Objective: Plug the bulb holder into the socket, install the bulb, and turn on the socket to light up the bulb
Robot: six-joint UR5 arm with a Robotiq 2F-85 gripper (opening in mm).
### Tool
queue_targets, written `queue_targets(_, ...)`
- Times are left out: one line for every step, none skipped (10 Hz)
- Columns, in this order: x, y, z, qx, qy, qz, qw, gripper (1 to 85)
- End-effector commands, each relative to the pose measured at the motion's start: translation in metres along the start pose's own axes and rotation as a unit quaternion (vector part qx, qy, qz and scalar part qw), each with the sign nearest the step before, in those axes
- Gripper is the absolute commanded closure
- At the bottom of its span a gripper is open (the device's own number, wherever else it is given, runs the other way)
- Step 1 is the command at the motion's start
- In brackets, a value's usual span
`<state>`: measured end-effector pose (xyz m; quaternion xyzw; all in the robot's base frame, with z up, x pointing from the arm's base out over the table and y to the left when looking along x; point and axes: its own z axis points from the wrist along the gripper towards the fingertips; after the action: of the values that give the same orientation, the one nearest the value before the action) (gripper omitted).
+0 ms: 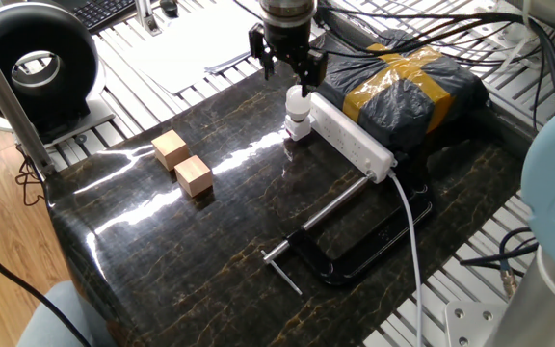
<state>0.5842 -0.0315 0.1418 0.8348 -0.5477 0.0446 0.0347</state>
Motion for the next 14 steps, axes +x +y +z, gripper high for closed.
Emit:
queue_targets(0.009, 0.005, 0.007, 0.0, 0.005, -0.085, 0.9964, 15.3)
queue_targets(0.014, 0.004, 0.01, 0.007, 0.005, -0.102, 0.9948, 16.7)
queue_targets(0.016, 0.004, 0.014, 0.013, 0.003, -0.121, 0.9926, 17.3)
queue_targets(0.018, 0.004, 0.015, 0.015, 0.003, -0.137, 0.9905, 18.0)
queue_targets(0.016, 0.004, 0.016, 0.014, -0.001, -0.151, 0.9885, 19.3)
queue_targets(0.014, 0.004, 0.016, 0.014, -0.004, -0.164, 0.9863, 21.0)
queue_targets(0.017, 0.006, 0.017, 0.008, 0.002, -0.179, 0.9838, 22.3)
queue_targets(0.017, 0.005, 0.02, 0.006, 0.004, -0.187, 0.9823, 24.0)
queue_targets(0.012, 0.005, 0.024, 0.004, -0.006, -0.201, 0.9795, 25.3)
queue_targets(0.008, 0.004, 0.026, 0.006, -0.012, -0.21, 0.9776, 25.3)
queue_targets(0.006, 0.004, 0.028, 0.005, -0.014, -0.218, 0.9759, 25.7)
queue_targets(0.005, 0.003, 0.03, 0.005, -0.014, -0.224, 0.9746, 27.7)
queue_targets(0.003, 0.005, 0.033, 0.002, -0.016, -0.23, 0.9731, 29.7)
queue_targets(0.002, 0.008, 0.037, 0.001, -0.017, -0.231, 0.9728, 29.7)
